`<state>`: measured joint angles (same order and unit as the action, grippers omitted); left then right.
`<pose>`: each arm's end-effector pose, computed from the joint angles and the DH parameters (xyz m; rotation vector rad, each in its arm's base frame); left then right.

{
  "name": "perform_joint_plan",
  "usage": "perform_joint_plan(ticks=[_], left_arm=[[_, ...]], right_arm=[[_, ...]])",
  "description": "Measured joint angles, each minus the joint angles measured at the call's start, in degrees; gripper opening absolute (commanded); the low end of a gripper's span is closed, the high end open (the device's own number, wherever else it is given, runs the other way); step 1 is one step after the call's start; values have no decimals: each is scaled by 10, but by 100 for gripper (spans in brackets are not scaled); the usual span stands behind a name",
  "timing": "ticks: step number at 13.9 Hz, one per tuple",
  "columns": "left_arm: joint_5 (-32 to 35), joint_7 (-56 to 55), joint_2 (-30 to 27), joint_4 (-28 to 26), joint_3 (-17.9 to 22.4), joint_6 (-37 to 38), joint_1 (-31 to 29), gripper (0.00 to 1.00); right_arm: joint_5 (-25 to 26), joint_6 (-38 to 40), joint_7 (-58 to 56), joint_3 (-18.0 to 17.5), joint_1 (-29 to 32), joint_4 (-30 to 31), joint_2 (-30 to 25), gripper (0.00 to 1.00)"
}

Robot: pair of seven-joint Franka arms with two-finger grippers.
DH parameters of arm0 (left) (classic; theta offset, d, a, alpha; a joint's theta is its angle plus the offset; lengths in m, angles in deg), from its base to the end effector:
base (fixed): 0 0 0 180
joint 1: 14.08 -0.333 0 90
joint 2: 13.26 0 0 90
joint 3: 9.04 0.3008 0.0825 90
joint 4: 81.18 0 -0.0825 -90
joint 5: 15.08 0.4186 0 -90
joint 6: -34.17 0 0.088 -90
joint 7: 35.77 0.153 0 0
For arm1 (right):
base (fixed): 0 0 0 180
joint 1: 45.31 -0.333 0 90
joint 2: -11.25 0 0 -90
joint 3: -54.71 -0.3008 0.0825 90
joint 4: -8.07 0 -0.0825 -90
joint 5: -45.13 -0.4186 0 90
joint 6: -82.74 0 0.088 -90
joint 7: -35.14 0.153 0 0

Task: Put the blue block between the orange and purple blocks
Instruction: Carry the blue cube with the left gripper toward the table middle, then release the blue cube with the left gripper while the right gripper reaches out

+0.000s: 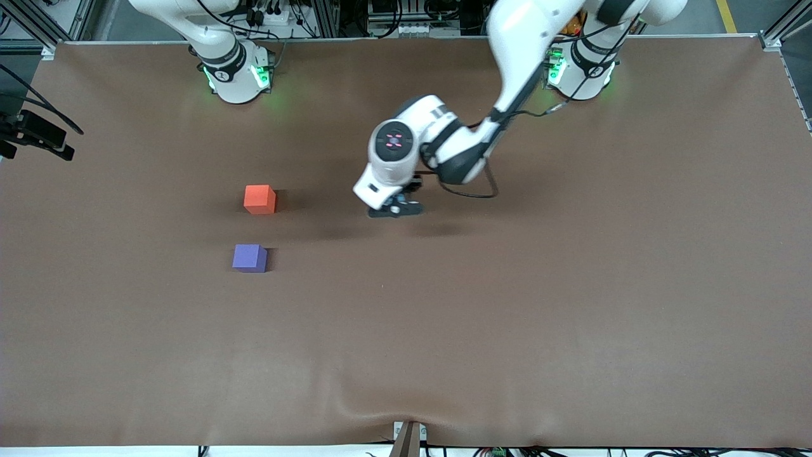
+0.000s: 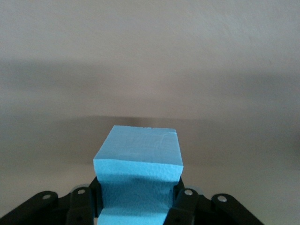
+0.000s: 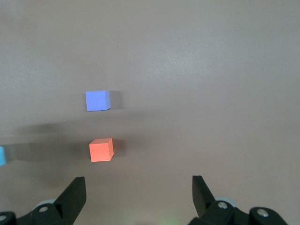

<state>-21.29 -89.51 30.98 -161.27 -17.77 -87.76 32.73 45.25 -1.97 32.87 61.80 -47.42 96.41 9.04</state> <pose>0.4259 -0.6105 0.1730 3.0414 0.1044 -0.2771 0.5649 -0.0507 0.5920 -3.1362 0.0742 0.0390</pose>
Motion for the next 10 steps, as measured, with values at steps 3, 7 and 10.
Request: perform_joint_plan(ticks=[3,7,10], left_arm=[[0,-5,29,13,13,-35,24,100],[0,-5,21,33,28,-42,29,100],[0,-6,-40,47,47,21,21,100]], right_arm=[[0,1,0,0,0,2,1,100],[0,1,0,0,0,7,14,100],[0,-1,0,0,0,10,38,100]])
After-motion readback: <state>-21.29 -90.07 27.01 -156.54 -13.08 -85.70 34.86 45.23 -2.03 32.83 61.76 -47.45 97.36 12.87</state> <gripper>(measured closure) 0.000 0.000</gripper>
